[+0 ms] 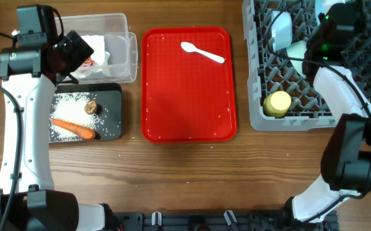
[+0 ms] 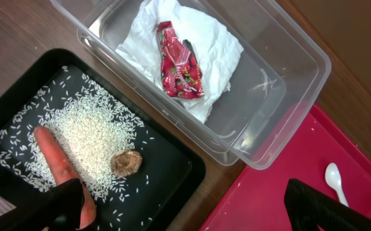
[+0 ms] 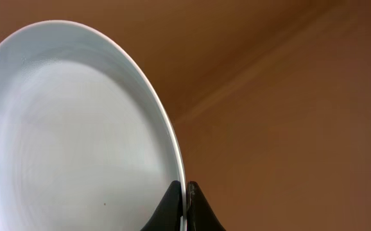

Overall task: Sort waste into correct bins and load items into the dishwasher rack
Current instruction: 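Grasp the blue plate with the right gripper and stand it in the rack, then grasp the white spoon with the right gripper and place it in the rack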

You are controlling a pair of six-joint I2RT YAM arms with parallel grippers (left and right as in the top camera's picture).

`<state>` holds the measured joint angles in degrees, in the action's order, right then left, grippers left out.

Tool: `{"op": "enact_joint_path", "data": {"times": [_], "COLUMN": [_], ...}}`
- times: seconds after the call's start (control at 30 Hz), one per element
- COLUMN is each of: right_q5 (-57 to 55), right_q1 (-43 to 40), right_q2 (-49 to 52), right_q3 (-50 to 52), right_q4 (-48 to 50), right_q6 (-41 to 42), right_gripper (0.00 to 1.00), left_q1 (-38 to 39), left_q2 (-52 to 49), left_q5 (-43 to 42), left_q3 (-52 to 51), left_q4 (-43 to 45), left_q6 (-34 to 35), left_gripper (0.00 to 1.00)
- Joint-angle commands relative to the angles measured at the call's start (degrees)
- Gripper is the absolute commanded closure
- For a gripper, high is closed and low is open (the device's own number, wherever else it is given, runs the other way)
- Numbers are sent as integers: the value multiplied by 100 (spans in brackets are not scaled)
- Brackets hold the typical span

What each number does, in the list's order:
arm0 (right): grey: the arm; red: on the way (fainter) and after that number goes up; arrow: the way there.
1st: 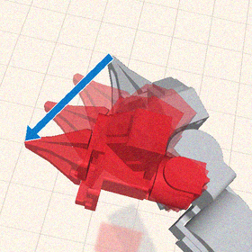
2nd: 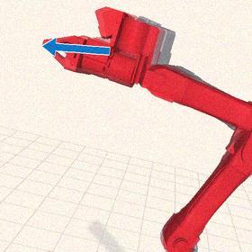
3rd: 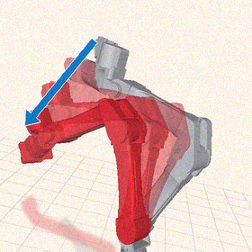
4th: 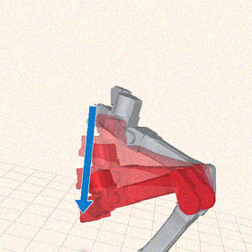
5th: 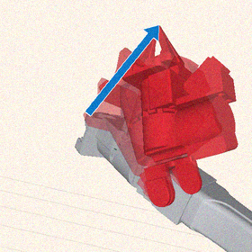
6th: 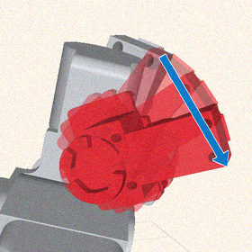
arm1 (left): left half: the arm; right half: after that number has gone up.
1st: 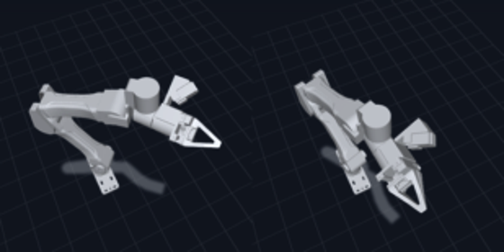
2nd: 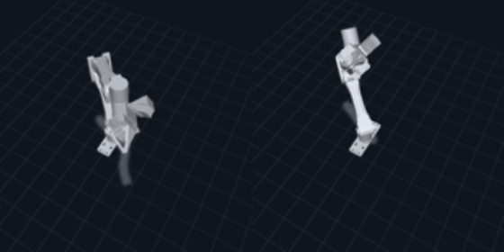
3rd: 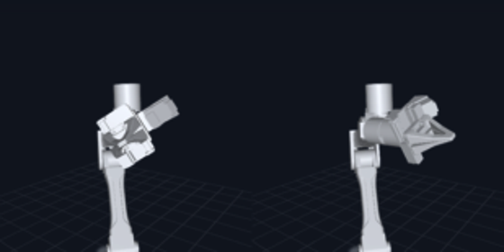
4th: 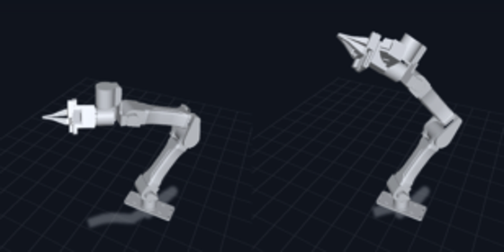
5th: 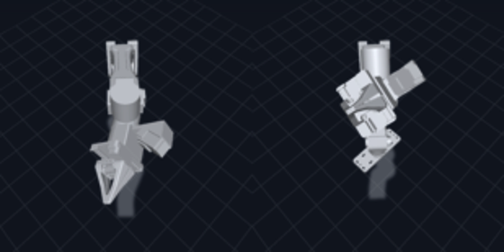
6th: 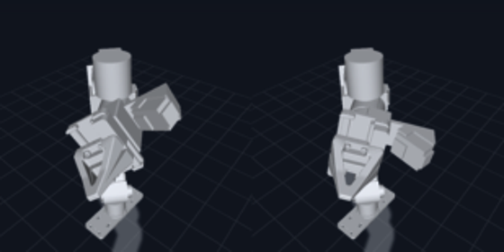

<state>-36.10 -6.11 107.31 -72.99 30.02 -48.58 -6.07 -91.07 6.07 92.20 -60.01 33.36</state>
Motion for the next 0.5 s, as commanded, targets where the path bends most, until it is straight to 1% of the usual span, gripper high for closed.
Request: {"op": "enact_joint_path", "data": {"times": [0.0, 0.1, 0.13, 0.17, 0.2, 0.23, 0.27, 0.3, 0.33, 0.4, 0.47], "right_q5": [330, 407, 474, 468, 455, 227, -140, -339, -380, -448, -481], "right_q1": [-9, -9, -9, -9, -9, -9, -9, -9, -9, -7, 55], "right_q2": [245, 310, 310, 310, 310, 308, 284, 243, 181, -122, -503], "right_q3": [-103, -103, -103, -103, -103, -103, -103, -103, -103, -105, -105], "right_q4": [131, 66, 33, 76, 173, 505, 1045, 1506, 1766, 1926, 1598], "right_q6": [-57, 76, 81, 251, 551, 990, 1375, 1602, 1615, 1622, 1711], "right_gripper": [96, 96, 85, 35, 0, 0, 0, 0, 0, 0, 0], "left_q1": [-22, -22, -22, -22, -22, -22, -22, -22, -22, -22, -22], "left_q2": [-24, -24, -24, -24, -24, -24, -24, -24, -24, -24, -24], "left_q5": [-7, -7, -7, -7, -7, -7, -7, -7, -7, -7, -7], "left_q3": [-4, -4, -4, -4, -4, -4, -4, -4, -4, -4, -4], "left_q4": [13, 13, 15, 13, 13, 13, 13, 13, 15, 13, 13], "left_q6": [55, 55, 55, 55, 55, 55, 55, 52, 55, 55, 55], "left_gripper": [0, 0, 0, 0, 0, 0, 0, 0, 0, 0, 0]}}
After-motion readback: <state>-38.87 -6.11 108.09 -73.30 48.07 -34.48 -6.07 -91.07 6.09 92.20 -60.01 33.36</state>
